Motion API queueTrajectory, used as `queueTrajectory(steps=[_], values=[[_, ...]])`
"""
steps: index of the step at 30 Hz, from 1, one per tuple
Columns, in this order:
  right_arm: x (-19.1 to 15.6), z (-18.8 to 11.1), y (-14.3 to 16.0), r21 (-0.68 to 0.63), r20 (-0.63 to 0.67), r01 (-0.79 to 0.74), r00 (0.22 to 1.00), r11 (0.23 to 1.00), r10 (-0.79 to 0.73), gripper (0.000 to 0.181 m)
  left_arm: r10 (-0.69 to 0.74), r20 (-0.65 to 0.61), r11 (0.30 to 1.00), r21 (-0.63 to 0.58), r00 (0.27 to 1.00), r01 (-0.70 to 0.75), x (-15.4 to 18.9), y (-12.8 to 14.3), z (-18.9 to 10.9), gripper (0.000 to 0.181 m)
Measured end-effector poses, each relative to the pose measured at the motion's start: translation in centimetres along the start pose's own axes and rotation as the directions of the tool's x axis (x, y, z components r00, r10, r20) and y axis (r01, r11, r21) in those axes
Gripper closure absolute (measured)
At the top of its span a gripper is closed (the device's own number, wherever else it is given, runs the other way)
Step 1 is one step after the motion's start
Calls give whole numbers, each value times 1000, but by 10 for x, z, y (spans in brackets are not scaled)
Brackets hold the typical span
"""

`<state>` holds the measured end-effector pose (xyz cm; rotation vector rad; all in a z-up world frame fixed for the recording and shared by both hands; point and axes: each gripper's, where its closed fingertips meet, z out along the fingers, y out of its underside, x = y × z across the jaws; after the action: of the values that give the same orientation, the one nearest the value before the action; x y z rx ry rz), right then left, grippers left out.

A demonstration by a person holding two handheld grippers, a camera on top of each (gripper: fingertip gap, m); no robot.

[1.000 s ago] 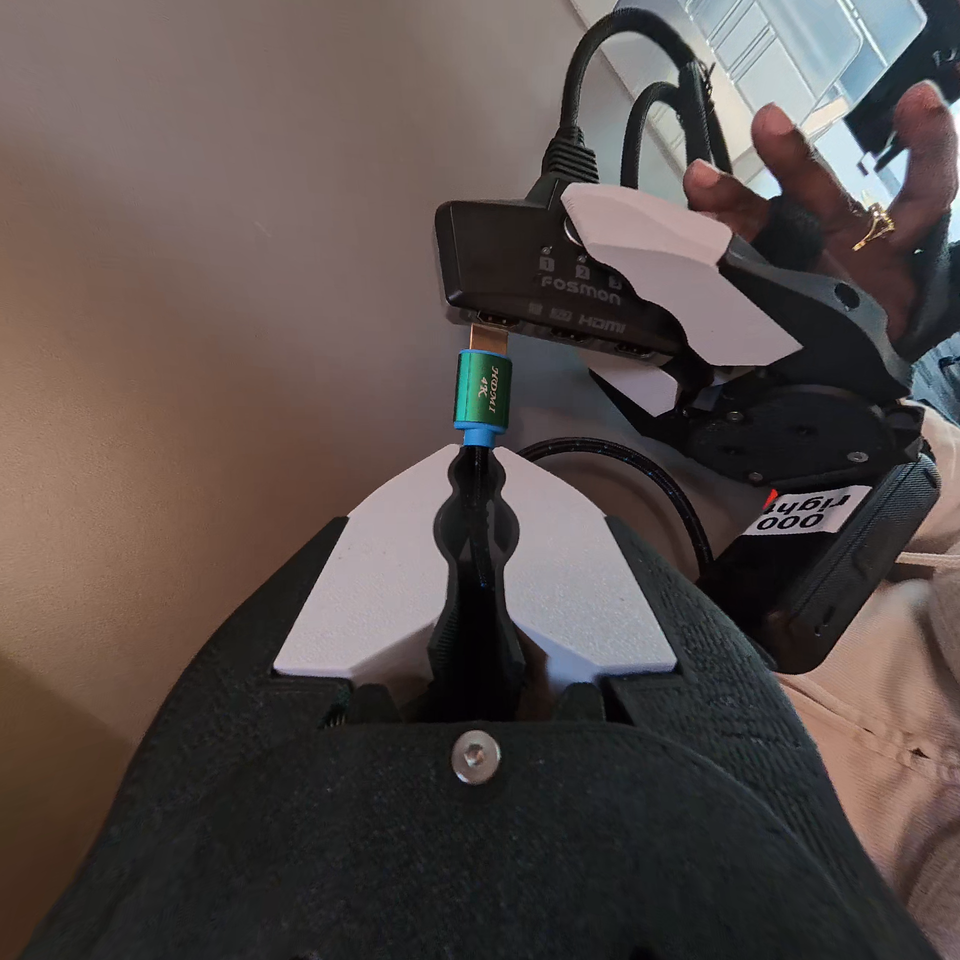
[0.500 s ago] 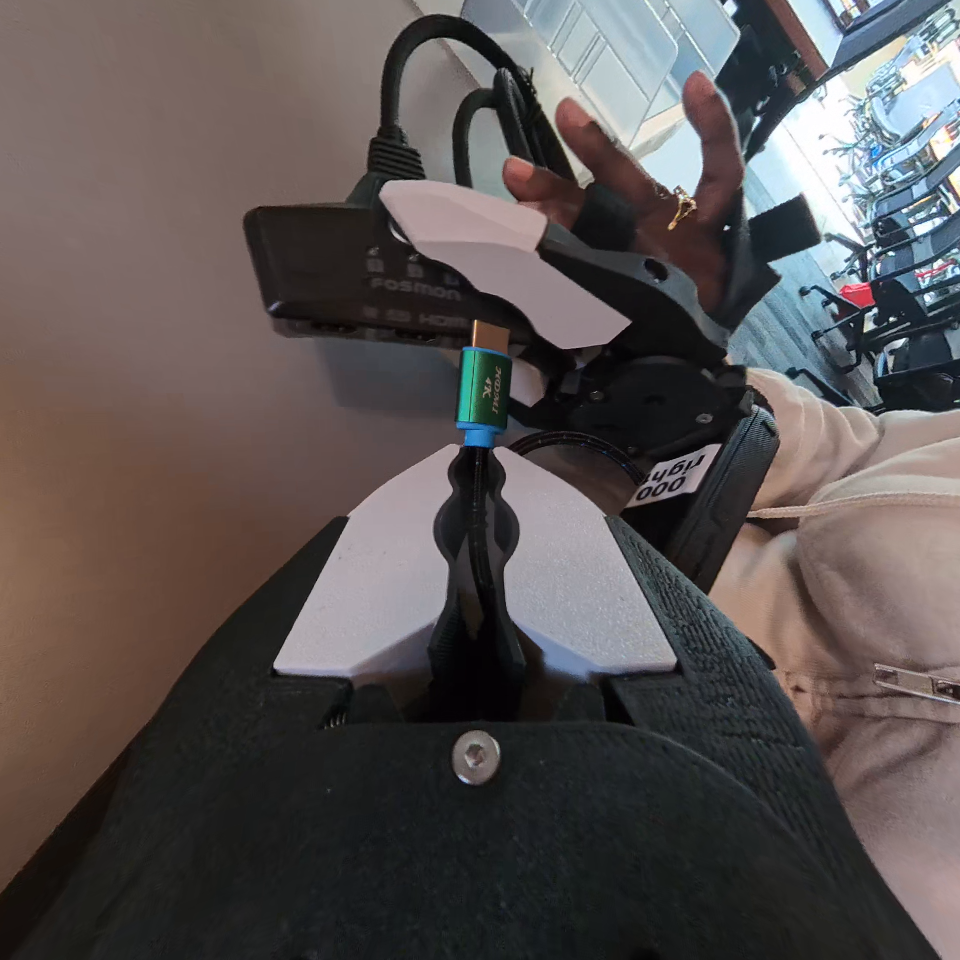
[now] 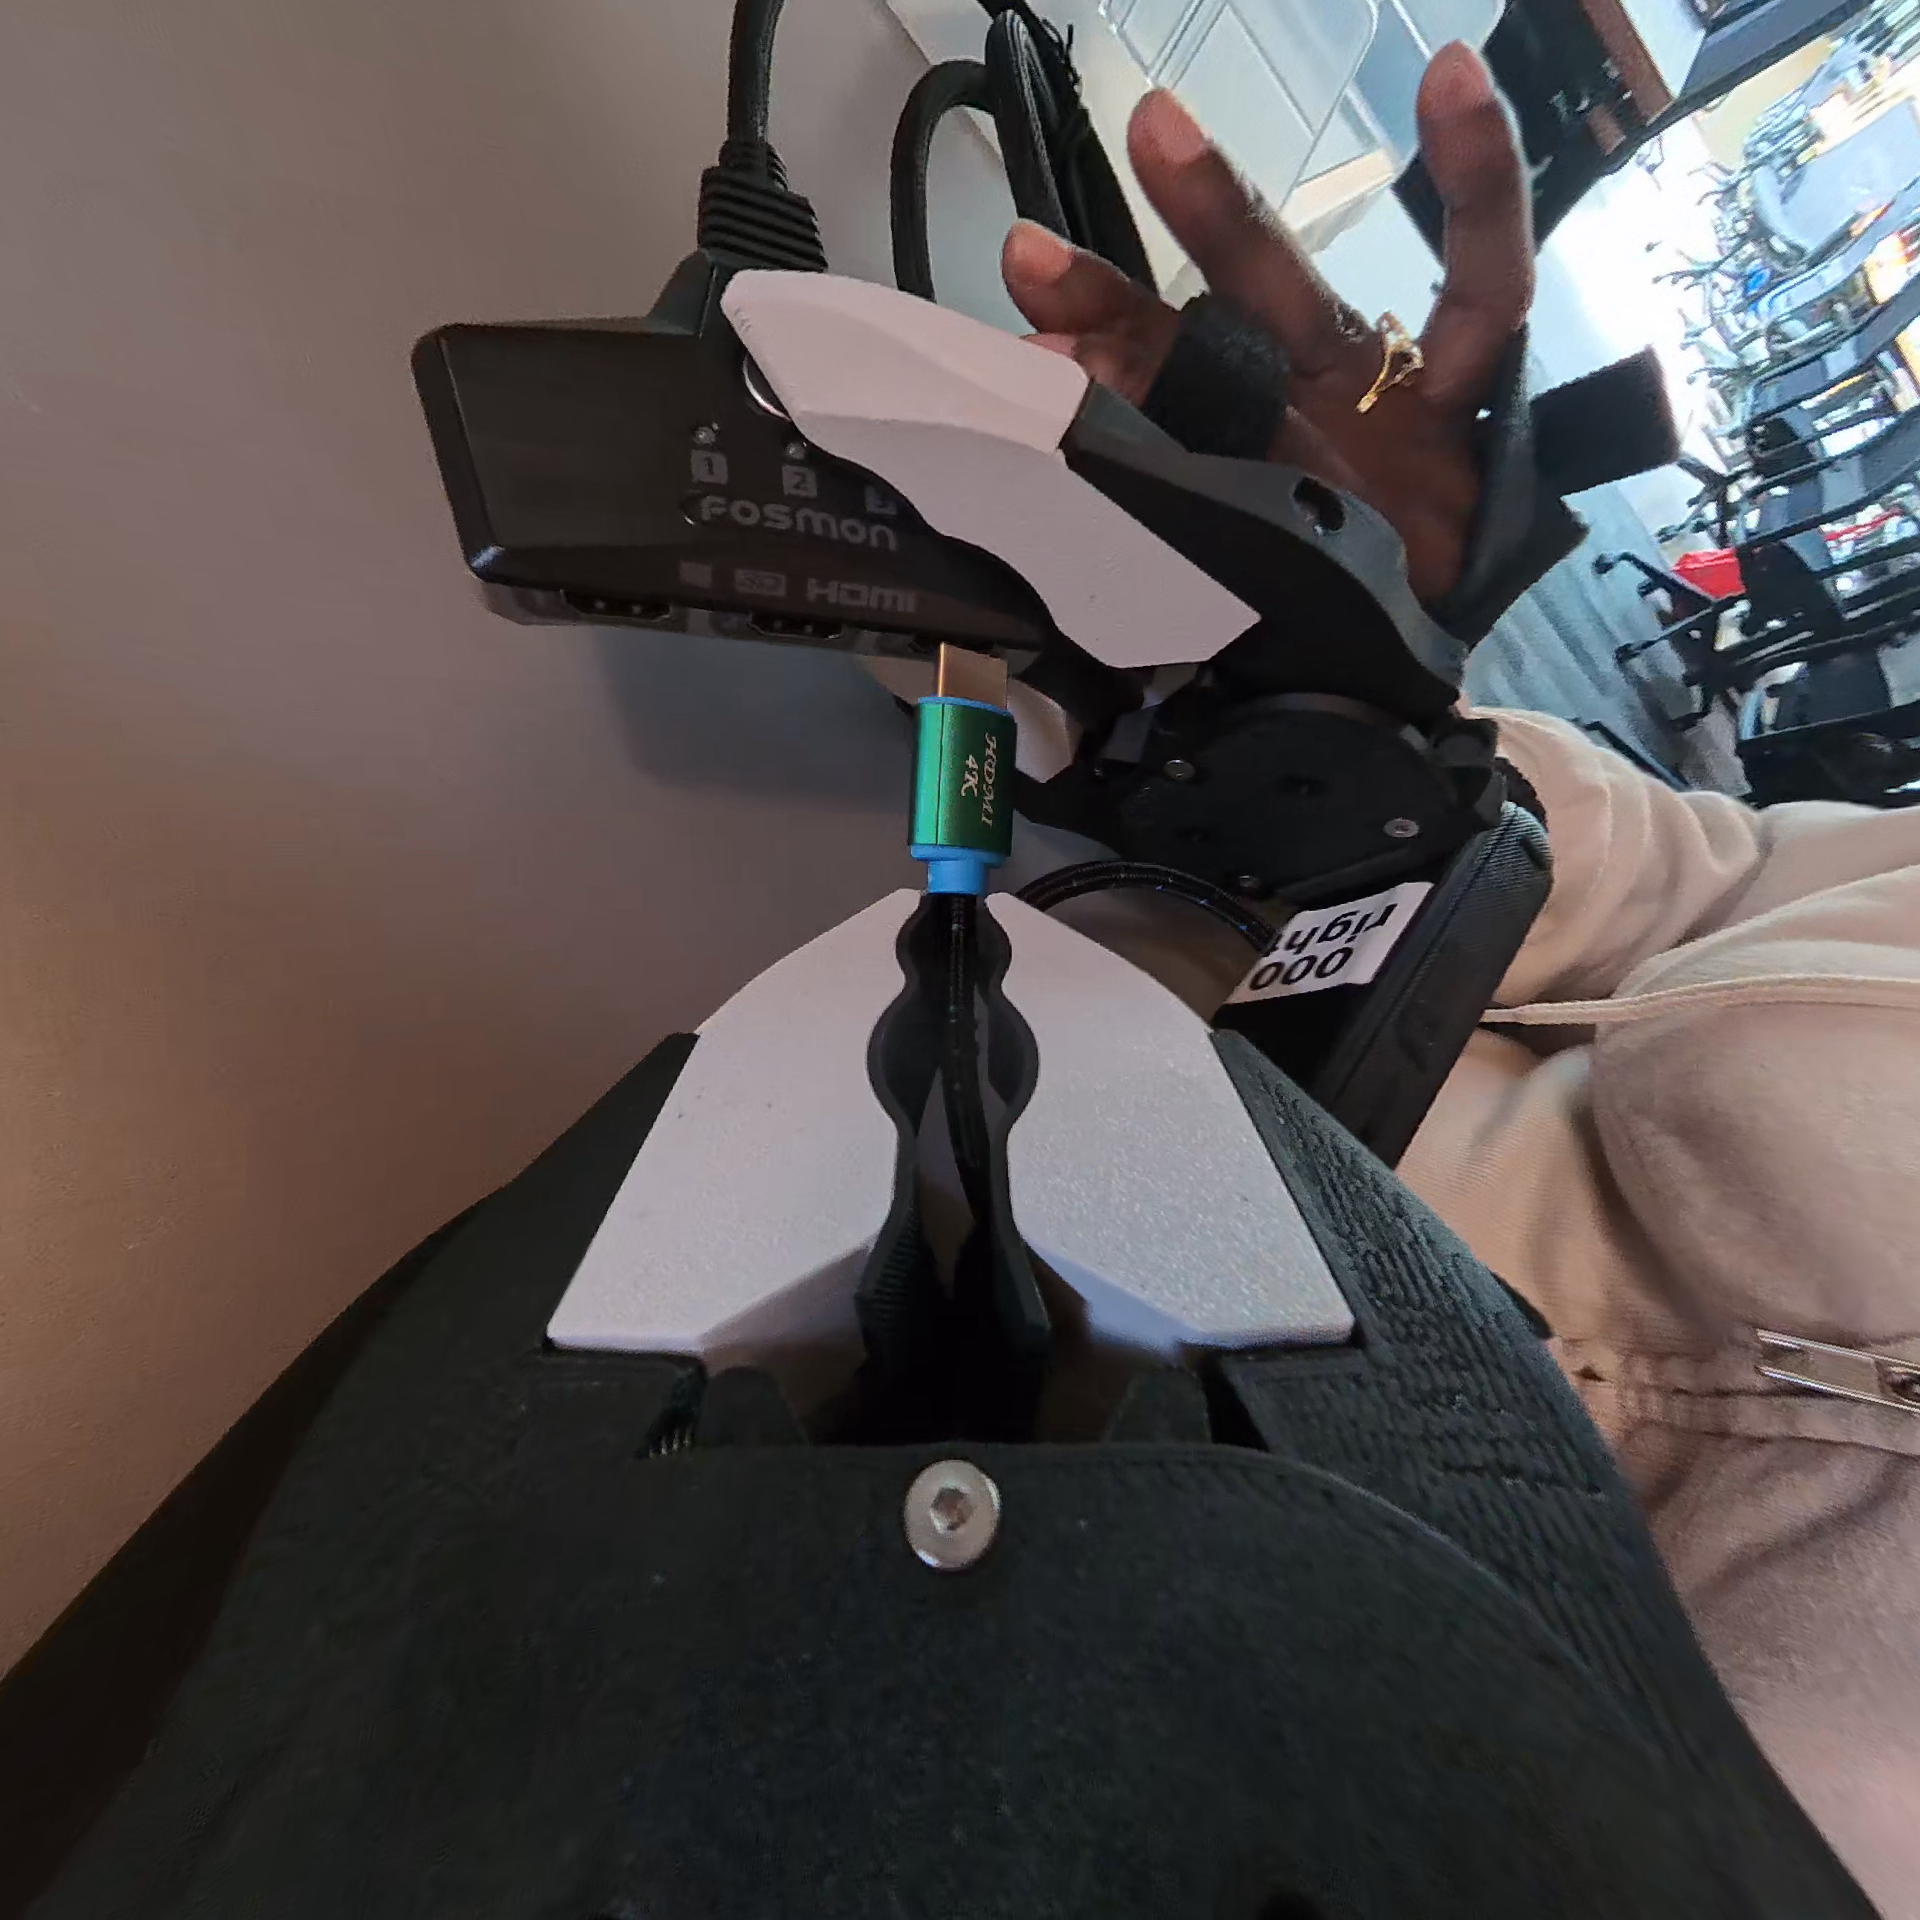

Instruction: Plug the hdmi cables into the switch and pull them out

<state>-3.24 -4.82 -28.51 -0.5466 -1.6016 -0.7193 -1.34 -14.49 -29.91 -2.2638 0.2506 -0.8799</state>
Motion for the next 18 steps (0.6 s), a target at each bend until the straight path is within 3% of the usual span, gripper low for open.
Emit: queueTrajectory(steps=[7, 11, 15, 18], values=[[4, 0, 1, -8, -21, 2, 1000, 1000, -2, 158, -151, -35, 984, 93, 988, 153, -2, -4, -4, 175], [5, -2, -3, 14, -32, 17, 999, 1000, -17, 158, -218, -45, 972, 84, 975, 221, 1, 0, -4, 175], [8, -3, -4, 22, -48, 14, 999, 1000, -13, 158, -420, -192, 895, 73, 887, 440, 6, -1, -8, 175], [8, -5, -8, 41, -57, 39, 998, 998, -37, 158, -458, -200, 879, 40, 866, 474, 9, 3, -9, 175]])
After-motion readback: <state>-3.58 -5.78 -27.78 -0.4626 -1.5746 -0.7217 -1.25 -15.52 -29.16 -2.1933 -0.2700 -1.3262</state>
